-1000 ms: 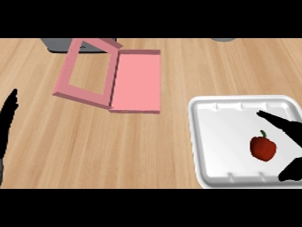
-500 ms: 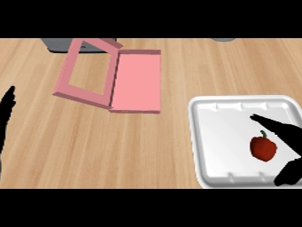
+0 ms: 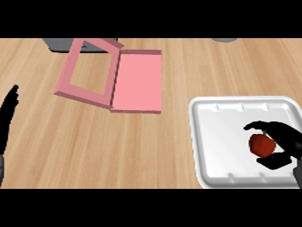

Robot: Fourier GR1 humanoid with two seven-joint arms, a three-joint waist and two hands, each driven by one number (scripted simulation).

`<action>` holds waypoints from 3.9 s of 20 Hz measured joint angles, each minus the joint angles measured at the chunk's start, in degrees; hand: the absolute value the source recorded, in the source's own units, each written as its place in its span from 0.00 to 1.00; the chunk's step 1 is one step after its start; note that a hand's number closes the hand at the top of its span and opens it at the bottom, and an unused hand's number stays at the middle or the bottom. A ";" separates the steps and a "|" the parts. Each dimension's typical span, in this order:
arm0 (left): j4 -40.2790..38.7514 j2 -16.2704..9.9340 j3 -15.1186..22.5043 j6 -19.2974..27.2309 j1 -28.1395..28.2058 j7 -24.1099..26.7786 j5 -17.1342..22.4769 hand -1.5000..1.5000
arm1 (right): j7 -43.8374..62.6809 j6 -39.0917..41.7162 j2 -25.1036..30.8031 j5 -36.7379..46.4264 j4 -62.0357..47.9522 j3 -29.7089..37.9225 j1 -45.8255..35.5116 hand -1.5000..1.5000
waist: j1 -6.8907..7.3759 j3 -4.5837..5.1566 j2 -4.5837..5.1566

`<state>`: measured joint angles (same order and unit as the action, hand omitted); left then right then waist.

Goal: Pick the bell pepper from the tray and place it in the cardboard box

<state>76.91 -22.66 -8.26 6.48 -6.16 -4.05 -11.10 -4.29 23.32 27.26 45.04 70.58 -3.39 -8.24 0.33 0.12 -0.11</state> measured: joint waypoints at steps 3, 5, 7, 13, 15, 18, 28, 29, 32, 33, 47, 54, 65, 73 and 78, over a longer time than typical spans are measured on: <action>0.63 0.78 0.37 0.29 0.44 -0.53 -0.71 0.50 | -2.67 -6.54 -0.61 2.69 -2.21 0.36 -0.52 1.00 | 0.01 0.15 -0.12; 0.33 1.08 0.08 0.37 -0.13 -0.55 -0.95 0.50 | -3.55 -9.78 -1.20 4.46 -3.55 0.45 -1.11 1.00 | -0.08 0.34 -0.21; -0.10 1.24 -0.03 0.28 0.01 0.01 -1.34 0.50 | -3.71 -12.15 -1.51 5.87 -4.43 0.86 -2.06 1.00 | -0.14 0.34 -0.17; -0.34 1.89 1.39 -1.03 -2.35 0.83 -1.34 0.50 | -14.01 -10.45 -0.58 7.98 -9.61 -3.38 -16.10 1.00 | 4.25 -0.18 1.32; -0.25 2.38 2.25 -1.27 -3.27 0.86 -1.59 0.50 | -18.65 -10.17 -0.05 7.88 -11.33 -4.09 -20.89 1.00 | 5.72 -0.30 1.87; -0.58 2.53 2.61 -1.61 -4.37 0.82 -1.63 0.50 | -24.60 -11.96 0.64 7.83 -15.49 -3.60 -27.77 1.00 | 6.55 -0.37 2.26; -0.81 2.39 2.36 -1.43 -5.04 -0.24 -2.08 0.50 | -42.61 -21.00 0.13 3.02 -30.36 3.74 -44.74 1.00 | 5.70 -0.37 2.06; -0.85 2.34 2.22 -1.29 -5.13 -0.23 -2.14 0.50 | -44.62 -21.58 -0.04 2.40 -31.87 4.43 -46.03 1.00 | 5.53 -0.35 2.03; -1.39 2.16 1.72 -1.16 -4.83 0.37 -2.14 0.50 | -48.64 -21.43 -1.42 1.38 -36.37 5.34 -50.88 1.00 | 4.89 -0.28 1.80; -2.00 2.24 1.51 -0.89 -4.73 0.77 -2.23 0.50 | -49.55 -20.90 -1.76 1.14 -37.80 5.51 -52.65 1.00 | 4.64 -0.25 1.74; -1.04 3.06 1.12 -0.53 -2.75 0.50 -2.58 0.50 | -42.14 -13.75 -15.95 -3.28 -53.10 9.01 -70.11 1.00 | 3.05 -0.11 1.00; -1.83 2.11 0.35 -1.69 -3.57 1.24 -2.18 0.50 | -35.09 -14.22 -22.66 -4.22 -58.23 10.65 -75.42 1.00 | 3.63 -0.05 1.46; -1.89 2.61 1.60 -2.50 -6.11 0.79 -2.89 0.50 | -27.84 -21.64 -26.89 -3.98 -64.26 8.94 -77.20 0.00 | 6.56 0.03 2.11; -2.25 3.37 2.66 -2.90 -7.92 0.46 -3.36 0.50 | -23.98 -20.38 -27.21 -5.94 -68.30 9.54 -76.25 0.00 | 8.56 0.02 2.65; -3.08 3.65 2.85 -2.63 -8.03 1.17 -3.81 0.50 | -26.35 -20.27 -27.24 -8.59 -67.65 11.59 -75.87 0.00 | 8.71 -0.01 2.73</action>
<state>73.83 -19.02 -5.41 3.85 -14.19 -2.88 -14.91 -30.64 3.05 0.02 36.45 2.93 8.20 -84.11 9.03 0.11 2.63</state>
